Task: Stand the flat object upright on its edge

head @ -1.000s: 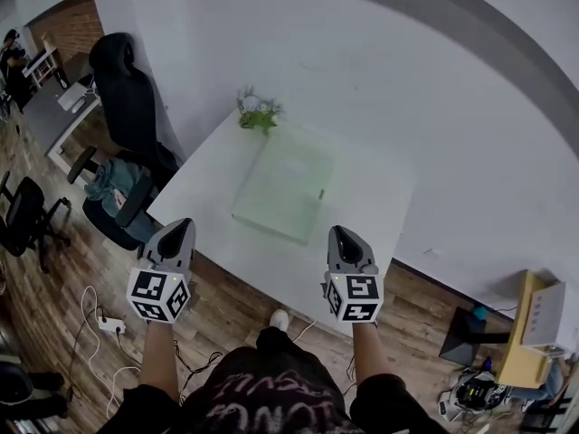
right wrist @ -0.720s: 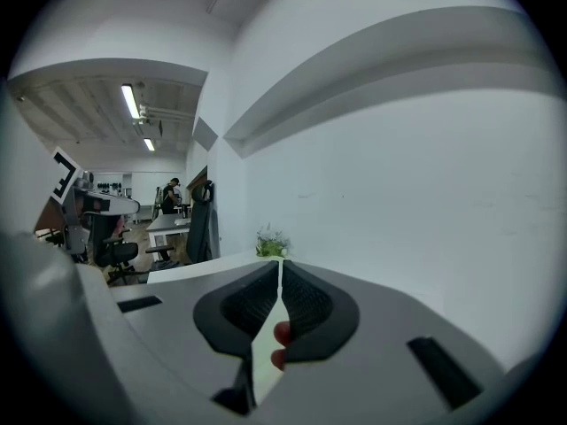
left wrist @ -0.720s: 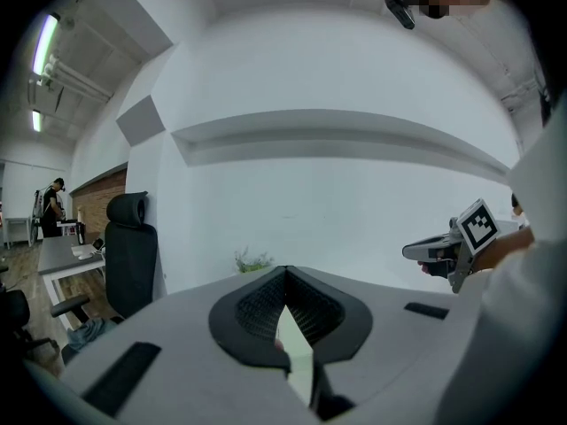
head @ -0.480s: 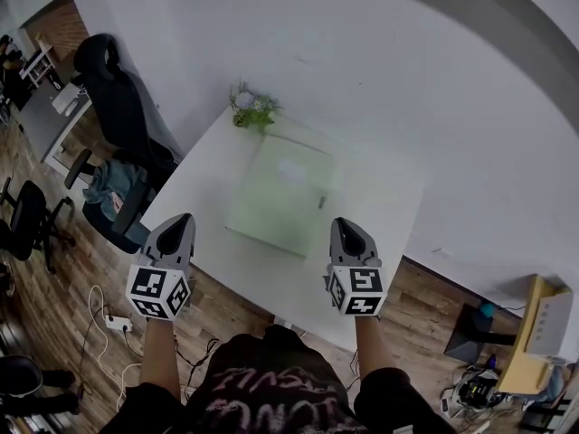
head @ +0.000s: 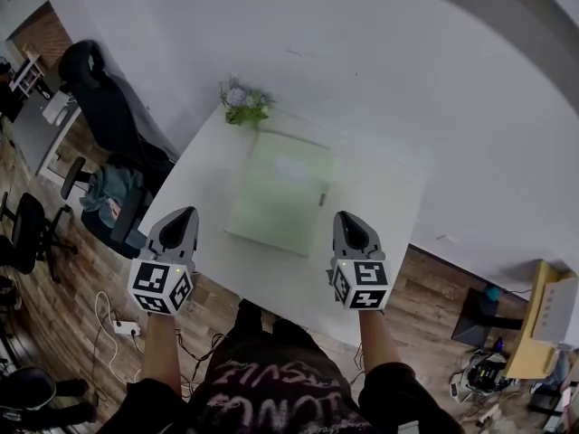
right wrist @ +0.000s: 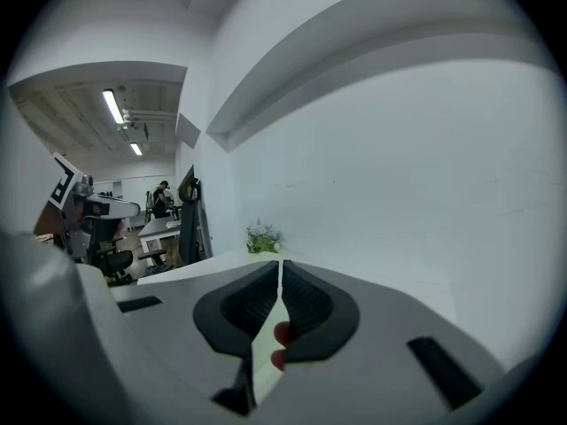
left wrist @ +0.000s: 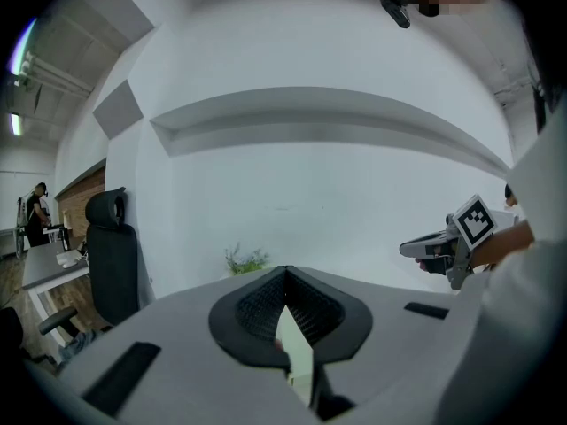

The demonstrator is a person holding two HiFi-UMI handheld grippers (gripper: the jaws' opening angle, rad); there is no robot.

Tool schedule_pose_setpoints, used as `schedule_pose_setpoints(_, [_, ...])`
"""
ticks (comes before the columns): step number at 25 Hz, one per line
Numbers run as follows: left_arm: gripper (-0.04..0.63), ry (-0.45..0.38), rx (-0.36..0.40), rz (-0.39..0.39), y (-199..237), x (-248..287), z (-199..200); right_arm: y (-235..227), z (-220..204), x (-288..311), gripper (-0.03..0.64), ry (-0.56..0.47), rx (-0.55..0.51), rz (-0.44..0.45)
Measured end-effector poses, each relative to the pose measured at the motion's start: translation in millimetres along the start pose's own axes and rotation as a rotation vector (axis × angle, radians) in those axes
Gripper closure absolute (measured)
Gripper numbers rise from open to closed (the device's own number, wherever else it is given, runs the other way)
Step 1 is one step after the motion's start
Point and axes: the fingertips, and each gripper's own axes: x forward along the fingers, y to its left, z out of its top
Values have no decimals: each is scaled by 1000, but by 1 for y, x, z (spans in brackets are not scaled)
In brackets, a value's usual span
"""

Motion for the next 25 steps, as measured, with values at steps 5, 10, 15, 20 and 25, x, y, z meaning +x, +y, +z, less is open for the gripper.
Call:
schedule_pose_setpoints(5, [581, 7, -9, -56, 8, 25, -5, 0, -4, 8, 589, 18, 5, -46])
schedule_pose_setpoints(10, [581, 18, -11, -116, 11, 50, -10, 3, -5, 16, 589, 29, 6, -89])
schedule_pose_setpoints(15, [581, 11, -9, -153, 15, 68, -6, 1, -5, 25, 589, 37, 31, -117])
schedule_pose_setpoints(20, [581, 21, -17, -173, 21, 84, -5, -2, -3, 37, 589, 39, 61, -137])
schedule_pose_setpoints(25, [581, 45, -6, -209, 18, 100, -11, -4, -11, 44, 589, 61, 71, -156])
